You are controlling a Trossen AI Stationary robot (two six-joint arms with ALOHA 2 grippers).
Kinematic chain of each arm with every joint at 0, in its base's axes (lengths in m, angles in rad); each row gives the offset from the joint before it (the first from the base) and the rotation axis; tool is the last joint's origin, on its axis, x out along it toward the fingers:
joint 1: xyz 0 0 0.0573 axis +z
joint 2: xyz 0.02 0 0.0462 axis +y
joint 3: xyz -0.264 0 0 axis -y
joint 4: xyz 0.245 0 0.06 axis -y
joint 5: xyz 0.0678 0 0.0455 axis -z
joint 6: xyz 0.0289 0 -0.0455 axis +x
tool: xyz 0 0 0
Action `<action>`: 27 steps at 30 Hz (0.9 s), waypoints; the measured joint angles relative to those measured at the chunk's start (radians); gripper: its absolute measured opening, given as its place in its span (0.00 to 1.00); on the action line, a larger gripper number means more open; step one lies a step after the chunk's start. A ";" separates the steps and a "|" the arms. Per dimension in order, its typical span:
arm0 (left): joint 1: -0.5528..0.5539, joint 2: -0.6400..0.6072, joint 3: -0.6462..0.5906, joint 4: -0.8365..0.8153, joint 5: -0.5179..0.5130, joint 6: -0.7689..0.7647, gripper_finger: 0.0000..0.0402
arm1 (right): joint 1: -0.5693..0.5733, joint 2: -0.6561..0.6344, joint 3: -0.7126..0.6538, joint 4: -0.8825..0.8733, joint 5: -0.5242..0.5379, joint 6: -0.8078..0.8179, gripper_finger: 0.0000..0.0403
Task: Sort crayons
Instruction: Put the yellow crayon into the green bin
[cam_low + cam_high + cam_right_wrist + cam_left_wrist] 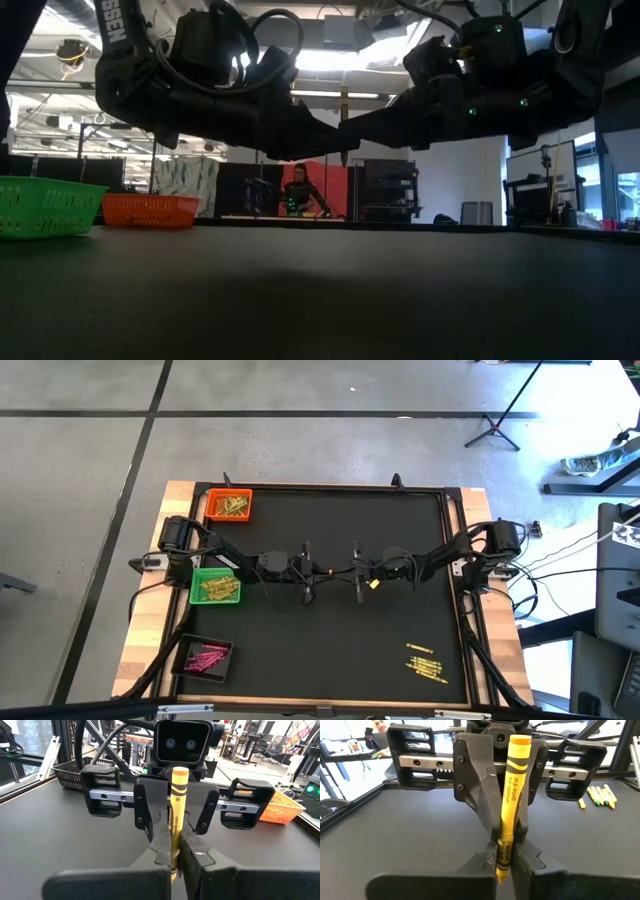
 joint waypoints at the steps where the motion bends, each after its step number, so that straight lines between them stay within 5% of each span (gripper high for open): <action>1: 0.000 0.000 0.000 0.000 0.000 0.005 0.03 | 0.000 0.000 0.000 0.001 0.000 0.002 0.03; 5: 0.001 -0.004 0.000 -0.002 -0.004 0.017 0.03 | 0.000 0.000 0.001 0.001 0.015 0.122 0.07; 12: 0.005 -0.045 0.005 -0.083 0.018 0.015 0.02 | 0.014 -0.036 -0.002 -0.004 0.006 0.148 0.32; 18: 0.004 -0.194 0.005 -0.394 -0.032 0.051 0.02 | 0.014 -0.092 -0.016 -0.077 0.010 0.110 0.45; 27: 0.003 -0.554 0.004 -1.063 -0.057 -0.042 0.02 | 0.014 -0.095 -0.016 -0.182 0.021 0.107 0.47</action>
